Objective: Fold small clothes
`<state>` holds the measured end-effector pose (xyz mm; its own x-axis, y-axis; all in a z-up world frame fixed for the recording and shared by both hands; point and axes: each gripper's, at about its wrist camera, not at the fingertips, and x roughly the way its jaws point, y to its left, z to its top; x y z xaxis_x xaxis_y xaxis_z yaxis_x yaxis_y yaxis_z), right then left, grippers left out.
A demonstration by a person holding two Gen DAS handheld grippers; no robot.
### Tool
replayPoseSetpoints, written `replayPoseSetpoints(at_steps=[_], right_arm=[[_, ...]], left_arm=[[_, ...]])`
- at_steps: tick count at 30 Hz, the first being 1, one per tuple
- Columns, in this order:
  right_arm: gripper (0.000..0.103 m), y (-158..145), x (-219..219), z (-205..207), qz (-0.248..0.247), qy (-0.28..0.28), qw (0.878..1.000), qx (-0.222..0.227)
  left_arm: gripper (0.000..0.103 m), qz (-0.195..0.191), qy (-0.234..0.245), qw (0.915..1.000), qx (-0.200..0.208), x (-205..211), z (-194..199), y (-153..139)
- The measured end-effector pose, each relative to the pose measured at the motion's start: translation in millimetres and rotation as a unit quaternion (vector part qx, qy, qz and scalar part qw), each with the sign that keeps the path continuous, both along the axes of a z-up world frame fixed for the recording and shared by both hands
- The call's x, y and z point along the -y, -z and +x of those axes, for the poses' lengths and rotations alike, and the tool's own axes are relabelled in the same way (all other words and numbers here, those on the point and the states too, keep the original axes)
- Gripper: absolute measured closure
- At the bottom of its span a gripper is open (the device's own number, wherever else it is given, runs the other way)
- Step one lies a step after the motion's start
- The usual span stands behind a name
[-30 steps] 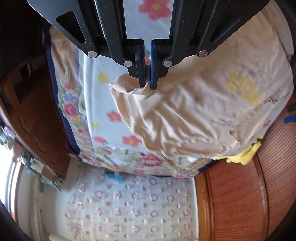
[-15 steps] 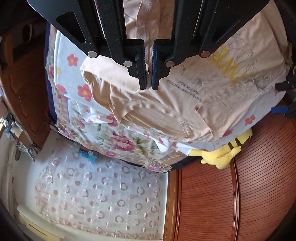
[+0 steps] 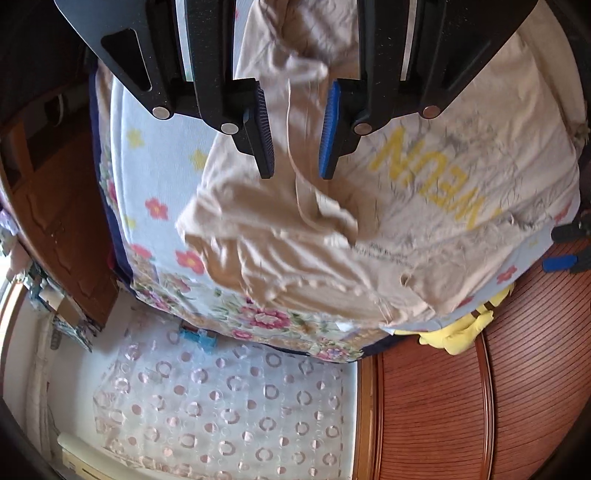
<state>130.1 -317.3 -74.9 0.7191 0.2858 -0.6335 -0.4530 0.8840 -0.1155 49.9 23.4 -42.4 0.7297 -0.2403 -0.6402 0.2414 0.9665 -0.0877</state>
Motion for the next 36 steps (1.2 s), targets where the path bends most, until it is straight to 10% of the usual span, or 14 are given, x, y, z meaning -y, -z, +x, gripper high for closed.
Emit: replayPoseSetpoints(at_steps=[20, 25, 36], right_arm=[[0.071, 25, 17, -10, 0.055, 0.022, 0.997, -0.053], [0.092, 21, 9, -20, 0.062, -0.009, 0.997, -0.039], [0.095, 33, -2, -40, 0.039, -0.036, 0.997, -0.048]], left_arm=[[0.024, 0.002, 0.002, 1.0, -0.007, 3, 1, 4], [0.024, 0.002, 0.003, 1.0, -0.006, 4, 1, 4], [0.024, 0.002, 0.003, 1.0, -0.005, 3, 1, 3]])
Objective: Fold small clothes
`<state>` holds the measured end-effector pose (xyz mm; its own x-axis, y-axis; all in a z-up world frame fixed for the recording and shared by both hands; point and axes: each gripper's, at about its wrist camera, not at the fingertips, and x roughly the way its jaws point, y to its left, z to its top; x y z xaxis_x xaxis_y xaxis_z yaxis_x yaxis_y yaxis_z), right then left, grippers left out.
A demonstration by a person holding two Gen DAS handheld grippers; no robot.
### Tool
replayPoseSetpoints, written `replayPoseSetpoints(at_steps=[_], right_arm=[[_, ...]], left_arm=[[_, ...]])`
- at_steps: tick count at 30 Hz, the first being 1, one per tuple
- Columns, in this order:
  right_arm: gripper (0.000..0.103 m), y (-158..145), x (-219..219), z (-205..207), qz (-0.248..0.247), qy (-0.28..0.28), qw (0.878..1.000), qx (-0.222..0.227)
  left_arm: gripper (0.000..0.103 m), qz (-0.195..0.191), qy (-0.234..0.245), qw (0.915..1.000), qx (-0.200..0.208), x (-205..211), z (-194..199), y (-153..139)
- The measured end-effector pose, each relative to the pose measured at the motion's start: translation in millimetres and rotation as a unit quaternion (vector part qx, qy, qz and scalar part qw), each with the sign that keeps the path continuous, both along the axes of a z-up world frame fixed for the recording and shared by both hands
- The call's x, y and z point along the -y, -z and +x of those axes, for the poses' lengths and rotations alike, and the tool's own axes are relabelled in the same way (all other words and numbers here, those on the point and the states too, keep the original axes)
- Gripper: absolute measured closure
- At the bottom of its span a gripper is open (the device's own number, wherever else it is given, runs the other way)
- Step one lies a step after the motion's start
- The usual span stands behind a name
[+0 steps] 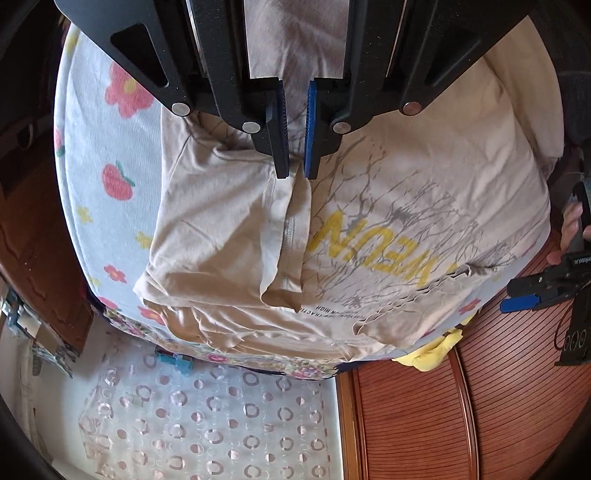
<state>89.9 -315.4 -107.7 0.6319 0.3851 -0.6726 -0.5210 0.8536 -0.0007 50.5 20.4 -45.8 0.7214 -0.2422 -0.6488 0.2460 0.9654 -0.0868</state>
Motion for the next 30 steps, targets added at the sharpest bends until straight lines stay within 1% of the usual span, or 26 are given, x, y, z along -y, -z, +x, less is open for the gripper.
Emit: replayPoseSetpoints(at_steps=[2, 4, 6, 7, 9, 11, 14, 17, 21, 24, 25, 27, 30], right_arm=[[0.095, -3, 0, -2, 0.003, -0.004, 1.0, 0.0], [0.09, -9, 0, -3, 0.005, -0.004, 1.0, 0.011], [0.089, -18, 1, 1, 0.011, -0.005, 1.0, 0.022], [0.086, -22, 0, 2, 0.013, 0.0, 0.999, 0.031], [0.082, -32, -2, 12, 0.017, 0.009, 0.999, 0.049], [0.082, -38, -8, 29, 0.021, 0.012, 0.998, 0.051], [0.079, -36, -21, 57, 0.008, 0.014, 0.999, 0.041], [0.079, -28, -32, 84, 0.004, 0.016, 1.0, 0.009], [0.079, -20, -44, 110, 0.005, 0.02, 1.0, -0.018], [0.098, -21, -49, 119, 0.007, 0.018, 0.999, -0.027], [0.101, -21, -51, 118, 0.01, 0.012, 0.999, -0.03], [0.101, -22, -54, 118, 0.021, -0.009, 0.999, -0.034], [0.101, -25, -60, 110, 0.023, -0.031, 0.999, -0.029]], left_arm=[[0.024, 0.001, -0.001, 1.0, 0.0, 0, 0, 0], [0.024, 0.0, -0.003, 1.0, -0.001, -1, 1, 0], [0.024, 0.001, -0.006, 1.0, -0.002, -3, 2, 1], [0.024, 0.001, -0.007, 1.0, -0.002, -3, 3, 1], [0.024, 0.0, -0.008, 1.0, -0.001, -4, 5, 0], [0.024, 0.003, -0.008, 1.0, 0.0, -5, 7, -1], [0.024, 0.011, -0.012, 0.9999, 0.0, -7, 11, -1], [0.024, 0.008, -0.017, 0.9998, 0.001, -11, 14, -2], [0.024, 0.005, -0.02, 0.9998, -0.002, -14, 17, 0], [0.024, 0.009, -0.021, 0.9997, -0.005, -16, 21, 3], [0.024, 0.01, -0.022, 0.9997, -0.005, -17, 22, 4], [0.024, 0.013, -0.025, 0.9996, -0.008, -19, 28, 7], [0.024, 0.018, -0.025, 0.9994, -0.015, -23, 41, 12]])
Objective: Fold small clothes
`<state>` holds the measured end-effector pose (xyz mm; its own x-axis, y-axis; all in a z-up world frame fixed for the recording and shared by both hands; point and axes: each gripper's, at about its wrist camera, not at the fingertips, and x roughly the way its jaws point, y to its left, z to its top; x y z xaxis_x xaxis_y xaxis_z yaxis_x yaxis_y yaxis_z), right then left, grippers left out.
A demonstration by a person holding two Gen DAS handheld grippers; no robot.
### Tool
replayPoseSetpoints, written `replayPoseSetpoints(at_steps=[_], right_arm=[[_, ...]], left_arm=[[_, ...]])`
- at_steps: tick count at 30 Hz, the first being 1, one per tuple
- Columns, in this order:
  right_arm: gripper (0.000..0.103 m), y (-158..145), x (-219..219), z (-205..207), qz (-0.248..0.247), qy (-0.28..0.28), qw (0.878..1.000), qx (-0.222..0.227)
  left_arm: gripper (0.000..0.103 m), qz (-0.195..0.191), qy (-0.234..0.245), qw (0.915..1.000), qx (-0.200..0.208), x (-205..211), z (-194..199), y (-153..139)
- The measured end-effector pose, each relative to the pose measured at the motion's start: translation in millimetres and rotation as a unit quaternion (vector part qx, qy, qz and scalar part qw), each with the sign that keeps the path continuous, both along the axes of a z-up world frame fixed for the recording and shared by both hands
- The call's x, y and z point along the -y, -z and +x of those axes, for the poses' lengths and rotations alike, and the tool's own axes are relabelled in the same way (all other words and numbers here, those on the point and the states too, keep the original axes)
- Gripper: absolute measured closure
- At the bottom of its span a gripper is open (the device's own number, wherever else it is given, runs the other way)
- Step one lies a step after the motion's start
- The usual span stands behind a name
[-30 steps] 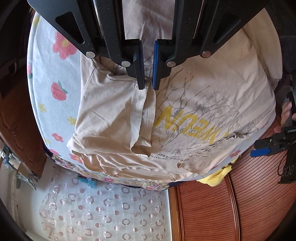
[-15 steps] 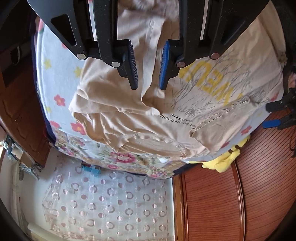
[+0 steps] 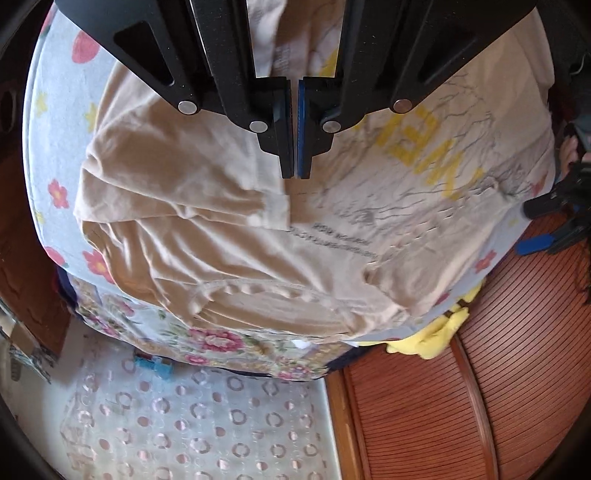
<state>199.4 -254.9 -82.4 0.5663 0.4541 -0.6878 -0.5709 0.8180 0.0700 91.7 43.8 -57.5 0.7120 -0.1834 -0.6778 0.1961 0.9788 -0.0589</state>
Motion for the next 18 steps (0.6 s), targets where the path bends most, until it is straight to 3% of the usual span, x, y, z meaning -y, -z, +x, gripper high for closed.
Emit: replayPoseSetpoints(at_steps=[5, 8, 13, 18], right_arm=[[0.101, -6, 3, -11, -0.009, -0.01, 1.0, 0.024], [0.095, -12, 18, -12, -0.013, 0.007, 0.999, 0.038], [0.062, -13, 53, 4, -0.025, 0.058, 0.997, 0.048], [0.056, -2, 94, 32, -0.023, 0.113, 0.993, 0.032]], left_arm=[[0.024, 0.019, -0.013, 0.9996, -0.014, -13, 29, 7], [0.024, 0.032, -0.024, 0.9991, -0.017, -26, 48, 6], [0.024, 0.025, -0.049, 0.9977, -0.04, -52, 83, 13], [0.024, 0.024, -0.067, 0.9956, -0.061, -70, 111, 26]])
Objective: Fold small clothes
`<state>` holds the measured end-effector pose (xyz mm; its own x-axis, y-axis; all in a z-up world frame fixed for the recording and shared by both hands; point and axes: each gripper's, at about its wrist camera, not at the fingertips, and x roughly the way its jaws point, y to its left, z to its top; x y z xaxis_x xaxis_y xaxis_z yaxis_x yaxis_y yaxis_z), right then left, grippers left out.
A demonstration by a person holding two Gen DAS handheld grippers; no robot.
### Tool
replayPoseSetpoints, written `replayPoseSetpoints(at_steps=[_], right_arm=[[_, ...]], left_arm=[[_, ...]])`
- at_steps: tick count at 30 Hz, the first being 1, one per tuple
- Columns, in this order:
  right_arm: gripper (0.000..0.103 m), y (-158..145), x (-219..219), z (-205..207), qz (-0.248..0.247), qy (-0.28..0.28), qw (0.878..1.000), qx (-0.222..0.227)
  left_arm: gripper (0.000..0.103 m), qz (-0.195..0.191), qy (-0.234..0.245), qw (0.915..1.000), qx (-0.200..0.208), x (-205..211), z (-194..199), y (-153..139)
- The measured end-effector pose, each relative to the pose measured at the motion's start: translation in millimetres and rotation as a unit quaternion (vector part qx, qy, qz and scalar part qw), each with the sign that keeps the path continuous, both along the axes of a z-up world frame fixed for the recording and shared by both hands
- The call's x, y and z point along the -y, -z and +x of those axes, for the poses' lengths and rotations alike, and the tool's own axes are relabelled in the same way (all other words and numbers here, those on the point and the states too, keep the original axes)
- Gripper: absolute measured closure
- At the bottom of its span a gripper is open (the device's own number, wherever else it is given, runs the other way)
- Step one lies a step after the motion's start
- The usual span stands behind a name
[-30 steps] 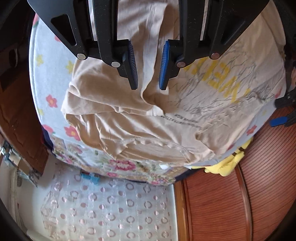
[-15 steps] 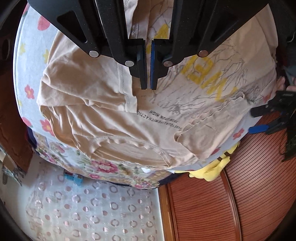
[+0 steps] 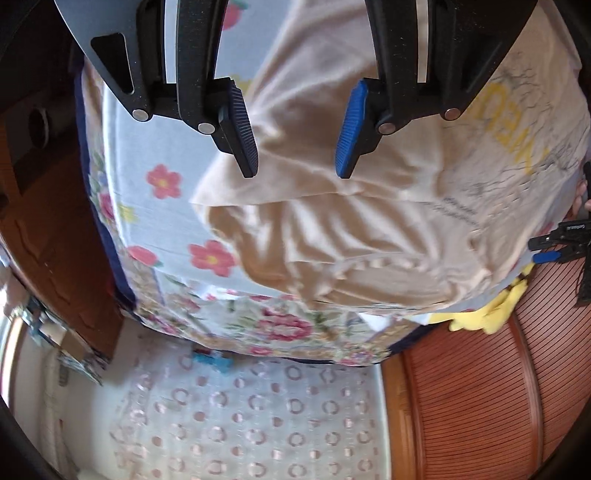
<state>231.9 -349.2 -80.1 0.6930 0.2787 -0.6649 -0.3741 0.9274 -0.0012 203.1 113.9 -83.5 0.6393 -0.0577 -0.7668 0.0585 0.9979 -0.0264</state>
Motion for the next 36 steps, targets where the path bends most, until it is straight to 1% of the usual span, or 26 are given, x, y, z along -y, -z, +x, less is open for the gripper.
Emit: replayPoseSetpoints(at_steps=[3, 7, 9, 13, 18, 20, 24, 27, 29, 30, 33, 36], right_arm=[[0.055, 9, 17, 16, 0.012, 0.02, 1.0, -0.014], [0.055, 19, 20, 33, 0.03, 0.04, 0.998, -0.033], [0.055, 15, 9, 39, 0.022, 0.041, 0.999, -0.024], [0.05, 15, -7, 41, 0.001, 0.039, 0.999, -0.018], [0.042, 16, -5, 41, -0.002, 0.03, 0.999, -0.019], [0.042, 16, -9, 41, -0.008, 0.033, 0.999, -0.018], [0.041, 13, -5, 43, -0.002, 0.035, 0.999, -0.02], [0.041, 14, -5, 48, 0.0, 0.033, 0.999, -0.019], [0.041, 13, -4, 50, 0.002, 0.035, 0.999, -0.019], [0.041, 13, -3, 52, 0.007, 0.038, 0.999, -0.02], [0.041, 14, -3, 54, 0.008, 0.041, 0.999, -0.02], [0.041, 15, -3, 57, 0.005, 0.038, 0.999, -0.021]], left_arm=[[0.024, 0.003, -0.006, 1.0, -0.007, -6, 14, 4], [0.024, 0.001, -0.011, 0.9998, -0.018, -10, 30, 12], [0.024, 0.0, -0.009, 0.9998, -0.019, -10, 34, 14], [0.024, -0.001, -0.005, 0.9998, -0.018, -7, 36, 13], [0.02, 0.0, -0.005, 0.9999, -0.015, -8, 36, 14], [0.018, 0.001, -0.006, 0.9999, -0.016, -9, 39, 15], [0.014, 0.001, -0.006, 0.9998, -0.019, -11, 41, 15], [0.014, 0.0, 0.0, 0.9996, -0.029, -12, 48, 14], [0.02, -0.004, 0.005, 0.9995, -0.03, -12, 52, 12], [0.024, -0.013, 0.01, 0.9995, -0.027, -12, 55, 11], [0.027, -0.049, 0.008, 0.9986, -0.018, -16, 61, 9], [0.033, -0.051, 0.005, 0.9985, -0.018, -17, 67, 9]])
